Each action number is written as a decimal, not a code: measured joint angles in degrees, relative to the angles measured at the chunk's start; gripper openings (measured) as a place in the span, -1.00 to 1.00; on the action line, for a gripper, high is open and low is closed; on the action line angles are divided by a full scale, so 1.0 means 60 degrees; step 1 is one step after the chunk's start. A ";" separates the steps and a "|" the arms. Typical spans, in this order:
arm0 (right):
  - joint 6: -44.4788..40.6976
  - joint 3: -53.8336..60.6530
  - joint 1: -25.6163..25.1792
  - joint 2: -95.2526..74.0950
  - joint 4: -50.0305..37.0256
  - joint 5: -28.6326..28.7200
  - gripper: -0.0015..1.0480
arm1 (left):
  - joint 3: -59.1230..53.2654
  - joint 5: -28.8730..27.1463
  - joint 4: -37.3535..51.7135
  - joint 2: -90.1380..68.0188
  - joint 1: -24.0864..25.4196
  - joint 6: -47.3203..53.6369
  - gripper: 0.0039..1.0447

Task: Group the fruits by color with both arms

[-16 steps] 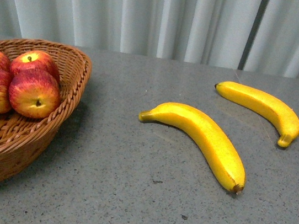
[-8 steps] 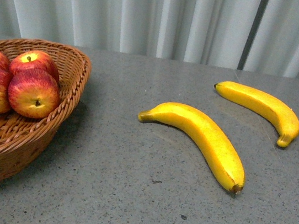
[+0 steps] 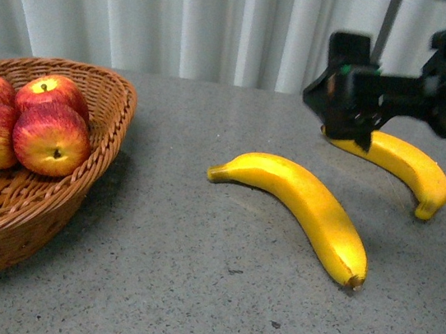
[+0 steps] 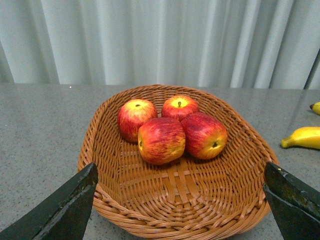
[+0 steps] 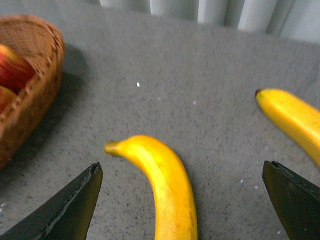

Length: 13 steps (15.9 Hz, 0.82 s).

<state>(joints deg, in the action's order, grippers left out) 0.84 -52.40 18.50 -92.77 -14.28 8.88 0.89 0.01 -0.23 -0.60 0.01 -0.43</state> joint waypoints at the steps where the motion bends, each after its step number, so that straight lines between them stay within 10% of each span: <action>1: -0.0015 -0.0317 0.0058 -0.0583 0.0419 -0.0168 0.87 | 0.0000 0.0000 0.0000 0.0004 0.0000 0.0000 0.88; 11: -0.1209 -0.0703 0.0656 -0.2586 0.0750 -0.1100 0.87 | 0.0000 -0.0004 0.0000 0.0004 0.0000 0.0000 0.88; 13: -0.1337 -0.0812 0.0670 -0.2597 0.0882 -0.1158 0.61 | 0.0000 -0.0004 0.0000 0.0004 0.0000 0.0000 0.88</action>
<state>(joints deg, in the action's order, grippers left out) -7.18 -57.28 22.52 -108.36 -8.99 1.93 0.89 -0.01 -0.23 -0.58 0.01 -0.43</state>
